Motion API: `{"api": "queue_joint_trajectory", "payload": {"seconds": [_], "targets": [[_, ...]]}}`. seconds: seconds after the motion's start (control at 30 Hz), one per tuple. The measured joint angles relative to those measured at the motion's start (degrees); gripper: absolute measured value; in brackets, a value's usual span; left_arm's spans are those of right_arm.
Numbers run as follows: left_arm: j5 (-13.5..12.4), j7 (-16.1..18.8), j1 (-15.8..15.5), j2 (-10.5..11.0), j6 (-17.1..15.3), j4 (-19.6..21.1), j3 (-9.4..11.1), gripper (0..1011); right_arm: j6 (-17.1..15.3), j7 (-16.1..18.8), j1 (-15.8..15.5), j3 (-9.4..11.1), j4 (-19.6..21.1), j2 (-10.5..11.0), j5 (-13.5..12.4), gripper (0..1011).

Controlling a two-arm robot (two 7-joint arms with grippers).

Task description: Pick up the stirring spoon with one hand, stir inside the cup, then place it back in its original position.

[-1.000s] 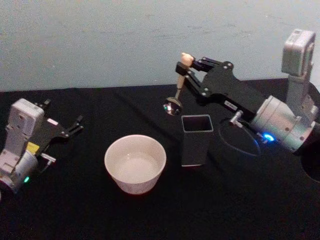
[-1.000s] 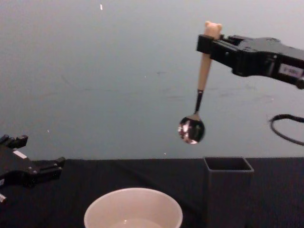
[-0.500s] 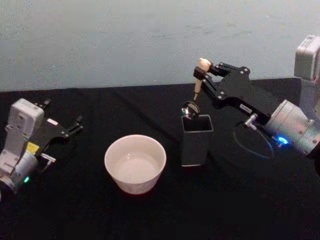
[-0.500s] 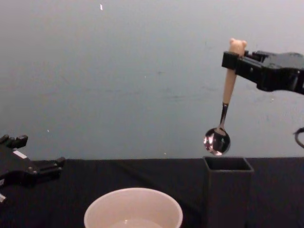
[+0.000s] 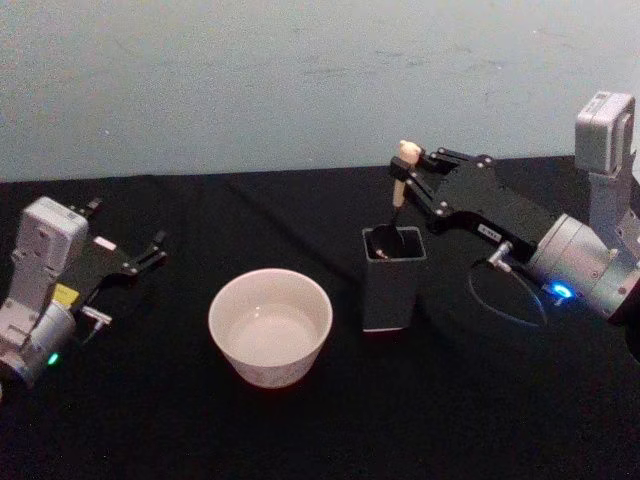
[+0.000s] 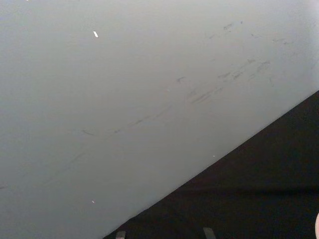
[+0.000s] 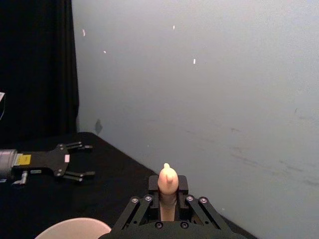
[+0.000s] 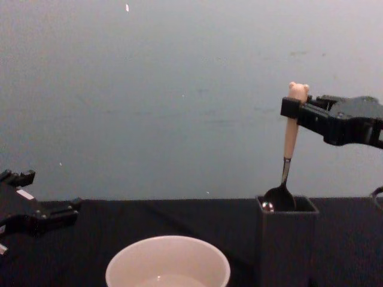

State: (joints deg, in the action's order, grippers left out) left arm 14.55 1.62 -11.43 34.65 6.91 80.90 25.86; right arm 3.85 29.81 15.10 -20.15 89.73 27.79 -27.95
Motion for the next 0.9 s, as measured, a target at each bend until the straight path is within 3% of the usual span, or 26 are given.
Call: {"api": "queue_joint_trajectory", "payload": {"seconds": [0.43,0.9], "targets": [[0.0,0.0,0.0,0.0,0.0,0.0,0.0,1001,-0.8,2.7,1.6,-1.3,-4.0,0.4,-1.8,209],[0.0,0.0,0.0,0.0,0.0,0.0,0.0,1002,-3.9,-1.7,0.9,-2.6,-5.4,-1.1,0.1,210]]}}
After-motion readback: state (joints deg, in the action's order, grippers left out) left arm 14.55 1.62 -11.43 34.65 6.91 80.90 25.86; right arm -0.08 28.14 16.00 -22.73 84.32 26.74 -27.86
